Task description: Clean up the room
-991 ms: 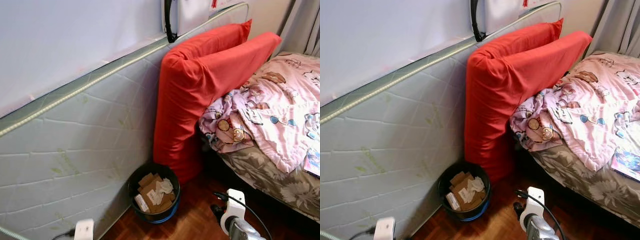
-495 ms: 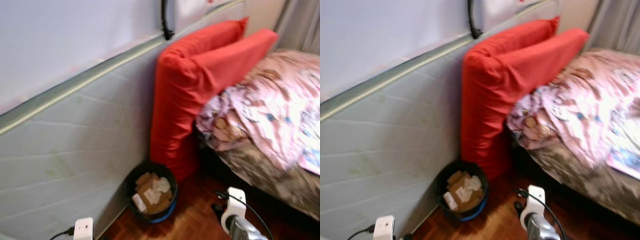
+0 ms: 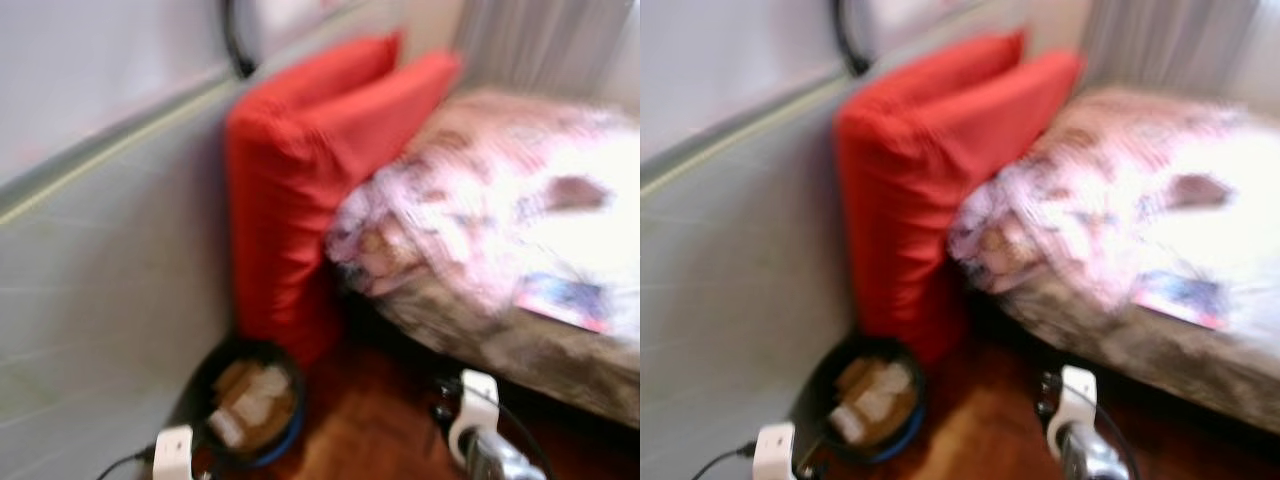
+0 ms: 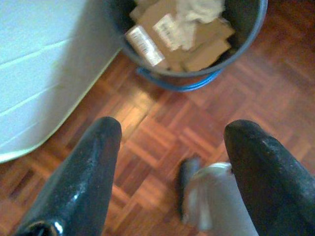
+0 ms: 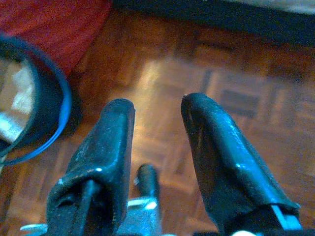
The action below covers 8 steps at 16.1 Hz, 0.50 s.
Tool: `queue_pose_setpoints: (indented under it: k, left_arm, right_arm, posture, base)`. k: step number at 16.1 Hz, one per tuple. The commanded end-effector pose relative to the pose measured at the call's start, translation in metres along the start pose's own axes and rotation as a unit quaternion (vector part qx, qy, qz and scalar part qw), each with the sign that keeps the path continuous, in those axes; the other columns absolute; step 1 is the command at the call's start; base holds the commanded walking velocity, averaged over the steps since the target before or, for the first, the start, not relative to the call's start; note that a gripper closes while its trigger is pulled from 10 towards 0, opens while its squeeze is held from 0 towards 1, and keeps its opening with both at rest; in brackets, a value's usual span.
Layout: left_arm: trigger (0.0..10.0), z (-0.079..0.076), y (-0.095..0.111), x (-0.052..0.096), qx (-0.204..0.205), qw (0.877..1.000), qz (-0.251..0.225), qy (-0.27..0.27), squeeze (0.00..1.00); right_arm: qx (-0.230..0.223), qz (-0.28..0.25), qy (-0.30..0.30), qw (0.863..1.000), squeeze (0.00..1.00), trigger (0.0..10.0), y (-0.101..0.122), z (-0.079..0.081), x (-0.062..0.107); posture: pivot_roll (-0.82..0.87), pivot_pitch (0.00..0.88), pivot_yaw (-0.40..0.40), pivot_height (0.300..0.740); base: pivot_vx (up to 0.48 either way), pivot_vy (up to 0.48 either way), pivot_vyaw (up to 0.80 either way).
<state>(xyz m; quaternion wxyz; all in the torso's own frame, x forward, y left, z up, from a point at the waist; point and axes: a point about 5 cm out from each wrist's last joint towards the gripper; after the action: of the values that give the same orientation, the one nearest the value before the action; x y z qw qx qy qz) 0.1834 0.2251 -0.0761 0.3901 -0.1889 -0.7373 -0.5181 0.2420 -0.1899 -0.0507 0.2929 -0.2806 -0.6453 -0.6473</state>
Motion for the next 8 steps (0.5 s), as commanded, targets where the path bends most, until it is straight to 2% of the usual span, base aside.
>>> queue_pose_setpoints:
  k: [1,8]
  left_arm:
    - [10.0,0.0088,-0.0033,0.0020,-0.006,1.000,0.007,0.011,0.00]
    - [10.0,0.0089,-0.0040,0.0021,-0.003,1.000,0.009,0.011,0.00]
  right_arm:
    - [-0.005,0.014,0.011,1.000,0.00,10.0,-0.0068,0.0085,-0.0003]
    - [-0.004,0.013,0.010,1.000,0.00,10.0,-0.0068,0.0083,-0.0003]
  posture:
    - [0.01,0.000,0.036,0.740]
    - [0.01,0.000,0.037,0.740]
  base:
    - [0.000,0.000,-0.74]
    - [0.000,0.000,-0.74]
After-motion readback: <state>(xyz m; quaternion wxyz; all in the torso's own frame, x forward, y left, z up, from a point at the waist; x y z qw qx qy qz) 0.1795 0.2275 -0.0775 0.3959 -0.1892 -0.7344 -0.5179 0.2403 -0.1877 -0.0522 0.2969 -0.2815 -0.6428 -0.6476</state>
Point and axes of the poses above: a point about 5 cm out from each wrist's last joint towards the gripper, its own x axis pointing back from the gripper into the wrist, its own y axis along the axis of the wrist's last joint, z = x × y, and after that the axes turned 15 degrees about x, right-handed
